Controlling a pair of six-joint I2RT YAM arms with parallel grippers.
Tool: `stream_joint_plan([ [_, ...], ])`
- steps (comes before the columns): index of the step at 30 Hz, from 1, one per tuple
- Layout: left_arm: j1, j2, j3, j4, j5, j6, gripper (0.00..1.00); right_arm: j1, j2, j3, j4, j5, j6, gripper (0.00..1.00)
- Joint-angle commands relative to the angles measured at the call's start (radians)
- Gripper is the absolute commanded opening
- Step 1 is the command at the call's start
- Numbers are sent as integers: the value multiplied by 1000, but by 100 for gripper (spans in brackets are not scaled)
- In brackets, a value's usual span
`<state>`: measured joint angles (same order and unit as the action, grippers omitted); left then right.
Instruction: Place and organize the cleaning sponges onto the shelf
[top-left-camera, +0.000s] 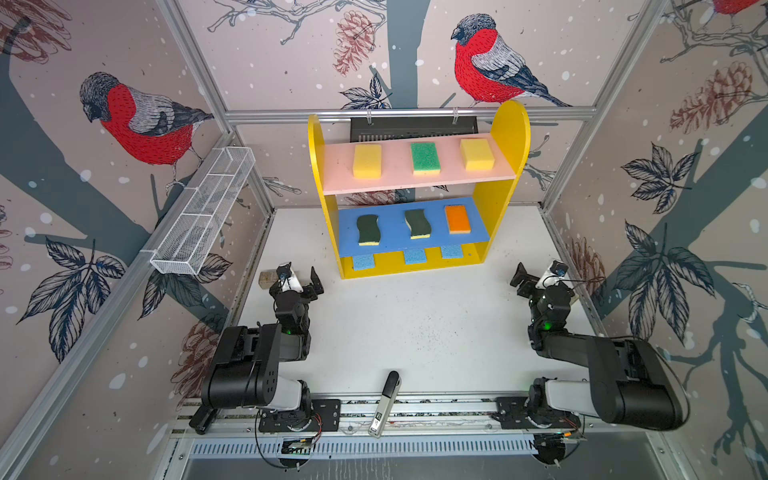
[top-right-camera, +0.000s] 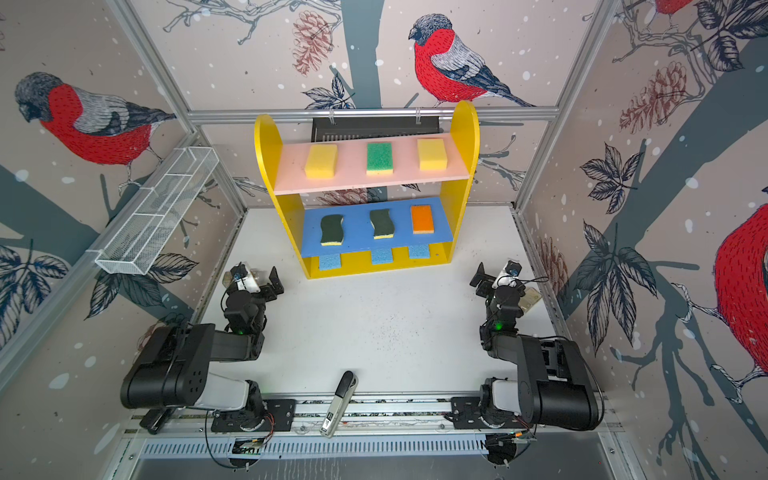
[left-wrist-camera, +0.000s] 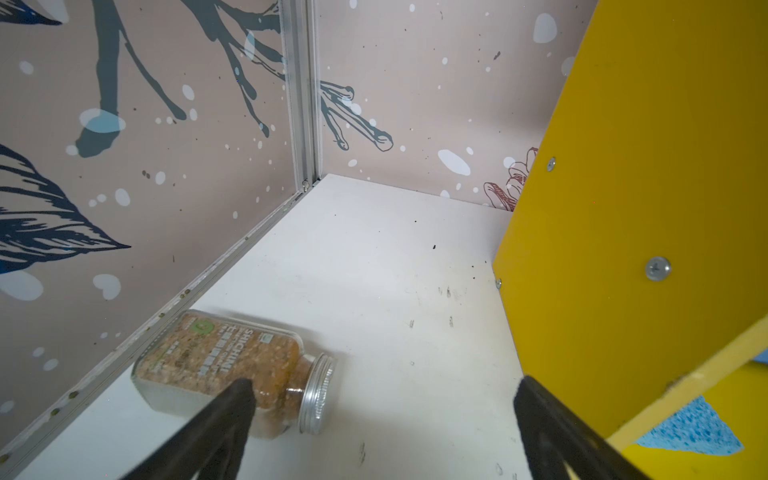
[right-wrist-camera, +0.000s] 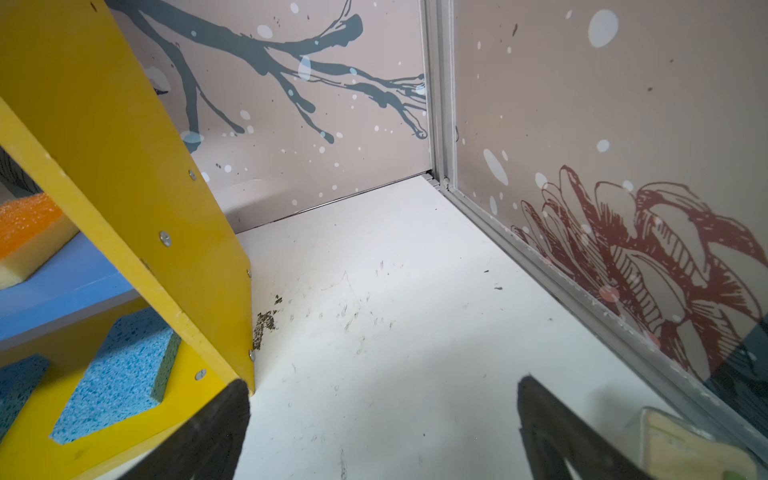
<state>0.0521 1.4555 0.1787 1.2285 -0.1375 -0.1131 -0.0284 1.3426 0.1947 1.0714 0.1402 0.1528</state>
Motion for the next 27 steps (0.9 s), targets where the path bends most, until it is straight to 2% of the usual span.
stream_joint_plan([
  [1, -5, 16, 1, 91, 44, 31, 97, 15, 29, 3, 87, -9, -43, 100],
  [7, -18, 99, -35, 236, 35, 49, 97, 24, 95, -6, 158, -41, -62, 99],
  [11, -20, 94, -18, 198, 32, 49, 98, 28, 148, -4, 202, -60, -79, 100],
  [27, -49, 95, 28, 115, 6, 78, 97, 39, 159, 42, 119, -39, -84, 99],
])
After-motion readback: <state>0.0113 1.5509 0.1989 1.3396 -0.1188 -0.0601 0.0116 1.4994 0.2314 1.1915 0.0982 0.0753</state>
